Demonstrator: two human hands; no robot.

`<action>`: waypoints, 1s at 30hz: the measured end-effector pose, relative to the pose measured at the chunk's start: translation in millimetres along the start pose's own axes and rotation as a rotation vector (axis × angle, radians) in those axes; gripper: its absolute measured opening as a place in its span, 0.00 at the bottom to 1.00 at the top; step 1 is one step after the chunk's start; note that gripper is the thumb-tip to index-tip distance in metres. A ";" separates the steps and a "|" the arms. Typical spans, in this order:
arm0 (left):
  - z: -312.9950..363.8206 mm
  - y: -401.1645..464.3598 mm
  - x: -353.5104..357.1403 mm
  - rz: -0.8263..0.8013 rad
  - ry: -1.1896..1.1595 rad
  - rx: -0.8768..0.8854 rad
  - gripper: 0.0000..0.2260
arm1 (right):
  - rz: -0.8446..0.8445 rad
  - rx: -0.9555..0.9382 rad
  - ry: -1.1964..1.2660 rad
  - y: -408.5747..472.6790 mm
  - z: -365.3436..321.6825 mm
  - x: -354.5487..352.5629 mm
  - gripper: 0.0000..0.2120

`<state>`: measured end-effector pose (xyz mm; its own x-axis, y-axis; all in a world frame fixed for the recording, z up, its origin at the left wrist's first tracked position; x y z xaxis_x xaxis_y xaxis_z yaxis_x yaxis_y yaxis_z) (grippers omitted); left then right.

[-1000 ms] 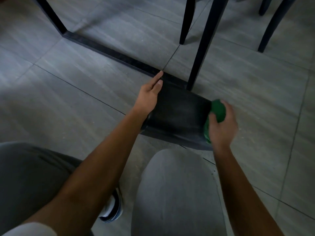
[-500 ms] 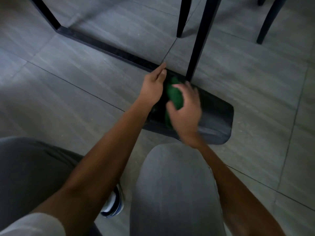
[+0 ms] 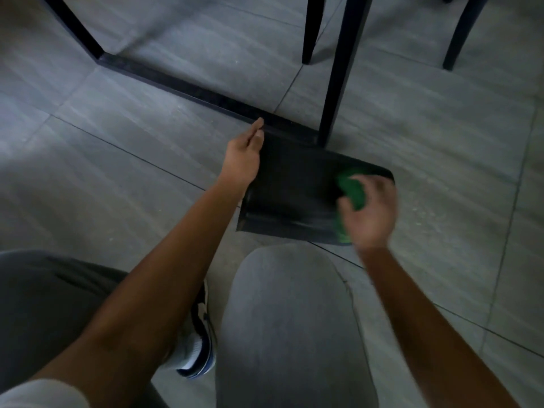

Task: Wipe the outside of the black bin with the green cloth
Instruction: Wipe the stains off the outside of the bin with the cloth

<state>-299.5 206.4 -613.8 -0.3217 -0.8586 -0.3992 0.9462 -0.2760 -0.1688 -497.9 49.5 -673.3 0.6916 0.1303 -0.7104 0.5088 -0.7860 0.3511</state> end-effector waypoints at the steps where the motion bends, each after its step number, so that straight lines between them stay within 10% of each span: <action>1: -4.1 -2.6 -3.7 0.005 0.001 -0.010 0.19 | 0.058 0.178 -0.021 6.2 35.8 -11.5 0.26; 4: -2.9 -3.0 -0.7 0.022 -0.011 -0.028 0.19 | 0.135 0.305 -0.023 -3.1 16.0 -7.8 0.25; 9: -1.9 -7.5 5.1 0.046 -0.069 -0.088 0.19 | -0.070 -0.299 0.161 -35.3 -70.7 20.3 0.21; 15: -9.9 -12.9 1.4 0.059 -0.088 -0.165 0.20 | 0.172 0.463 -0.058 -11.6 32.6 -10.7 0.21; 21: -14.5 -19.1 0.4 0.139 -0.102 -0.208 0.20 | -0.068 -0.031 0.149 -84.2 -28.6 8.2 0.23; 25: -24.2 -26.0 -3.2 0.128 -0.102 -0.243 0.20 | 0.189 0.666 0.055 -46.0 45.8 -18.8 0.22; 30: -22.1 -33.0 7.9 0.109 -0.043 -0.201 0.19 | 0.015 0.127 0.134 -54.6 -19.5 -6.0 0.23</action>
<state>-334.0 218.3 -631.3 -0.2120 -0.8973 -0.3872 0.9480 -0.0926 -0.3046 -519.8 103.4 -676.4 0.7652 0.1908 -0.6149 0.4351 -0.8572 0.2755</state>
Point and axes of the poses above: each hand's wrist, its own y-axis towards the middle knuckle, its own x-axis out of the palm, z = x × y, the point moved 2 cm from there along y, towards the middle knuckle, and after that the axes turned 13 degrees about z, right-handed, at the moved point
